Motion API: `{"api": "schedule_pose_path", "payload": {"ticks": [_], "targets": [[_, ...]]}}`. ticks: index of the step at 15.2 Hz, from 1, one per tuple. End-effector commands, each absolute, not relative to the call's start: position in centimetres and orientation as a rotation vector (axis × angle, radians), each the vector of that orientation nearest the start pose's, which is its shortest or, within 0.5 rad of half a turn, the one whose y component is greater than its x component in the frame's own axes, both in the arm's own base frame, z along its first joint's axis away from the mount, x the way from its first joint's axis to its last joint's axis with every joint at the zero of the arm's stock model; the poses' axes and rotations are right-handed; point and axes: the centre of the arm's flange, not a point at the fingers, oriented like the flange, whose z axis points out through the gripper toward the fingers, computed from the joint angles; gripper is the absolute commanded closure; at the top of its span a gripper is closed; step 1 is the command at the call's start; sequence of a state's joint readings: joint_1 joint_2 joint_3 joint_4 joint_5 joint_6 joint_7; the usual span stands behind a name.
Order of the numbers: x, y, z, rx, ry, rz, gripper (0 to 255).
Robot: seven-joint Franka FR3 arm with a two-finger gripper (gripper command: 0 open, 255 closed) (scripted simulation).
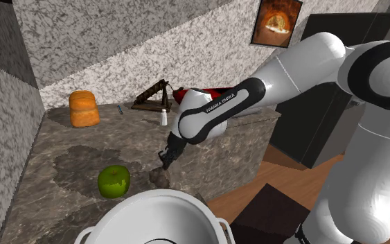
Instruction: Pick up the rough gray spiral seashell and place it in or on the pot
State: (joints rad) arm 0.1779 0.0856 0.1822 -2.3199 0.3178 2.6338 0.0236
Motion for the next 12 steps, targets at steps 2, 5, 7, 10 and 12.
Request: {"api": "schedule_pose_path", "payload": {"ticks": [2,5,7,10,12], "targets": [[50.6,18.2,32.7,-2.888,-0.106,-0.266,0],[47.4,25.4,31.7,-3.208,-0.018,-0.332,0],[47.6,25.3,30.7,-3.208,-0.018,-0.332,0],[47.9,25.2,29.1,-3.208,-0.018,-0.332,0],[48.1,25.1,28.1,-3.208,-0.018,-0.332,0]]}}
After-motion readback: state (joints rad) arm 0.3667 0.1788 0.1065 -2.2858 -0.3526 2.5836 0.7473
